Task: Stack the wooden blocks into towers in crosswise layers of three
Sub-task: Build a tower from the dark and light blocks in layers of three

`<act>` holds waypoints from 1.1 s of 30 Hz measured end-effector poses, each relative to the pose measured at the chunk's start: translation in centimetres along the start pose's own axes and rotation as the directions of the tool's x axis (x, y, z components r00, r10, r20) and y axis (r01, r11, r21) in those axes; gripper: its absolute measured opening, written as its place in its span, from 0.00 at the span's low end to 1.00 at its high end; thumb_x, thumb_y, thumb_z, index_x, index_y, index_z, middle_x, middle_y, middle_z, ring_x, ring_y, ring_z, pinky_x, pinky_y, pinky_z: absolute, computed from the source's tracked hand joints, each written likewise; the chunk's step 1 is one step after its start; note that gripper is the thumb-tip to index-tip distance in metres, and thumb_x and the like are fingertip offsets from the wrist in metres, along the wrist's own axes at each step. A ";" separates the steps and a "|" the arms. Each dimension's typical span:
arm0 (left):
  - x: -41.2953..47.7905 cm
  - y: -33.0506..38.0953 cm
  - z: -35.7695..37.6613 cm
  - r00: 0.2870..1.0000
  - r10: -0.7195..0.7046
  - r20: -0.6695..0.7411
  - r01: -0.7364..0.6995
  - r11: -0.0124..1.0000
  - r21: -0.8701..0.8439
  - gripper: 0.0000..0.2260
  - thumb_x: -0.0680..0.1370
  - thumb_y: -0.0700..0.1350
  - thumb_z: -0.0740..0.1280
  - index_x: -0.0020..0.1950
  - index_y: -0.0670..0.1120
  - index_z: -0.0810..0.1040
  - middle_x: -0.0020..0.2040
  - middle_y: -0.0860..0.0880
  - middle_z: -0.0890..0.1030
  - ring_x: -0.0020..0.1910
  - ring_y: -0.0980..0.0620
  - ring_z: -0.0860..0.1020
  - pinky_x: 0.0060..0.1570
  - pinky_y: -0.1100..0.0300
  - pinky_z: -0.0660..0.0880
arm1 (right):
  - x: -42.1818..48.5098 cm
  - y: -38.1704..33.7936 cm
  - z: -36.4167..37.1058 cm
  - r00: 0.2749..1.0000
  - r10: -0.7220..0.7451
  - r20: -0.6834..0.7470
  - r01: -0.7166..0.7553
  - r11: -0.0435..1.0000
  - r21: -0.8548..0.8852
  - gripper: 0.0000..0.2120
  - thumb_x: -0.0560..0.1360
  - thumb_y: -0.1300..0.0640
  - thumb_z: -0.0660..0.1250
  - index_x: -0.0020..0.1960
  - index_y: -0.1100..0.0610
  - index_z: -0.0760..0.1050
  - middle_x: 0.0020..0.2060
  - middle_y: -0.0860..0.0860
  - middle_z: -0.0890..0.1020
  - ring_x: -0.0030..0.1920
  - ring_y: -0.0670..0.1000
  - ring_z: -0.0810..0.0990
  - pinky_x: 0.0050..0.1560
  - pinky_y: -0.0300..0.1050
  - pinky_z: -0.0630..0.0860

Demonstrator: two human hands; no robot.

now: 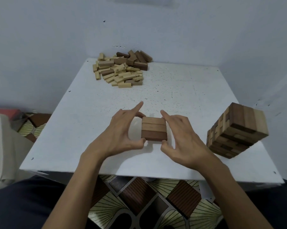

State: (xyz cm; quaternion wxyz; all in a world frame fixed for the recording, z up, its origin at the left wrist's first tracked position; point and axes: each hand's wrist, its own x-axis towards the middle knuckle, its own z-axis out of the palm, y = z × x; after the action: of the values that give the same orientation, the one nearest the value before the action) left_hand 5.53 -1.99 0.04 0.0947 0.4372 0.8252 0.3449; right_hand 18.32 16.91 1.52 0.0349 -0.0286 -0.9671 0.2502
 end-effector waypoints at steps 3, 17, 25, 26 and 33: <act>0.2 1.9 -1.4 0.998 0.042 -0.036 -0.042 0.999 -0.003 0.44 0.68 0.59 0.67 0.80 0.59 0.50 0.66 0.65 0.70 0.68 0.61 0.64 0.71 0.68 0.49 | -1.1 -1.3 -2.2 0.995 -0.049 -0.091 0.040 0.995 -0.092 0.37 0.78 0.51 0.62 0.80 0.50 0.47 0.67 0.43 0.62 0.71 0.43 0.54 0.59 0.37 0.61; 7.1 13.5 1.0 0.968 0.252 -0.008 -0.252 0.961 -0.115 0.40 0.70 0.53 0.70 0.79 0.60 0.55 0.66 0.63 0.73 0.68 0.57 0.67 0.63 0.66 0.61 | -8.0 2.3 -13.4 0.951 0.102 -0.292 -0.119 0.992 -0.043 0.41 0.74 0.54 0.67 0.80 0.48 0.48 0.65 0.44 0.67 0.66 0.41 0.57 0.58 0.42 0.63; 10.5 15.4 5.0 0.961 0.260 0.096 -0.245 0.958 -0.146 0.40 0.69 0.56 0.69 0.78 0.62 0.54 0.66 0.64 0.72 0.68 0.59 0.66 0.59 0.70 0.59 | -9.9 6.9 -15.0 0.937 0.223 -0.270 -0.220 0.975 0.044 0.43 0.69 0.46 0.64 0.80 0.46 0.49 0.65 0.42 0.70 0.68 0.44 0.60 0.62 0.40 0.59; 10.7 15.4 5.1 0.961 0.259 0.101 -0.243 0.959 -0.145 0.40 0.69 0.56 0.69 0.78 0.63 0.54 0.66 0.64 0.72 0.68 0.59 0.66 0.60 0.70 0.58 | -10.0 7.2 -15.0 0.936 0.223 -0.272 -0.218 0.975 0.048 0.42 0.70 0.46 0.64 0.80 0.46 0.49 0.66 0.42 0.71 0.68 0.43 0.60 0.61 0.39 0.59; 11.0 15.3 5.1 0.967 0.224 0.120 -0.207 0.968 -0.143 0.40 0.70 0.54 0.69 0.78 0.63 0.54 0.66 0.65 0.72 0.70 0.58 0.66 0.62 0.63 0.60 | -9.7 8.2 -14.4 0.936 0.217 -0.276 -0.200 0.976 0.088 0.41 0.73 0.50 0.67 0.80 0.47 0.51 0.65 0.42 0.71 0.66 0.43 0.60 0.60 0.40 0.60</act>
State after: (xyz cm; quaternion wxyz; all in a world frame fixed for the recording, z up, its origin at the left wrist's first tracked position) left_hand 11.31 14.98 7.83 0.1404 0.5397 0.7402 0.3757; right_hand 29.42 30.34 9.58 0.1473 -0.1655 -0.9358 0.2741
